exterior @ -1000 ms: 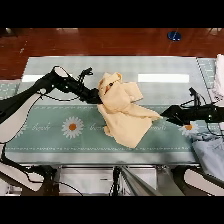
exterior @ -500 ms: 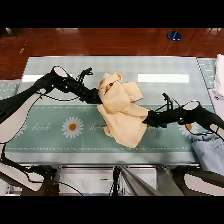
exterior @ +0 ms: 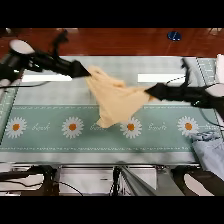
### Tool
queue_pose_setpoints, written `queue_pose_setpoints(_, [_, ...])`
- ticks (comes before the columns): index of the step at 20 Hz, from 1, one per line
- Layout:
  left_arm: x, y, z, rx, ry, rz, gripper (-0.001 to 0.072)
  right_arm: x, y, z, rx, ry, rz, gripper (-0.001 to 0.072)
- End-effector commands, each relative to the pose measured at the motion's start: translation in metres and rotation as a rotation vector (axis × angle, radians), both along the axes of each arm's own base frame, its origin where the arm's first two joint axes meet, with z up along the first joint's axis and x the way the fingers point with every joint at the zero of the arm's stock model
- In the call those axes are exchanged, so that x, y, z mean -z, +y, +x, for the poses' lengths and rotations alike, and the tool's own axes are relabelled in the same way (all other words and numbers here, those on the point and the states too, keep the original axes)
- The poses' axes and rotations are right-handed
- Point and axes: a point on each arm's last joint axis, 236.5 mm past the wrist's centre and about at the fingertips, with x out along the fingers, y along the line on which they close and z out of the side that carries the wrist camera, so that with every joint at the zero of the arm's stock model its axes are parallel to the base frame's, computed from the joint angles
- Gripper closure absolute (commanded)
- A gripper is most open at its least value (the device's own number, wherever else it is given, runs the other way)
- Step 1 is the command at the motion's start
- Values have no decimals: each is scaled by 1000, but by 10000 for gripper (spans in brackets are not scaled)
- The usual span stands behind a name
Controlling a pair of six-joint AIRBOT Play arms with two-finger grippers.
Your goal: Fold the shirts.
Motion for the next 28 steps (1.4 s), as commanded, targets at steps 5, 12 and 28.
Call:
queue_pose_setpoints(5, [-306,34,-105,-167,-738,-131,674,-309,-37,-62,145,-695,24,693])
queue_pose_setpoints(12, [-394,42,-275,-242,-972,-220,674,-391,-12,-153,60,-795,32,693])
queue_pose_setpoints(28, [-132,27,-213,-165,-179,-110,675,-184,-84,-98,-36,-69,-482,694])
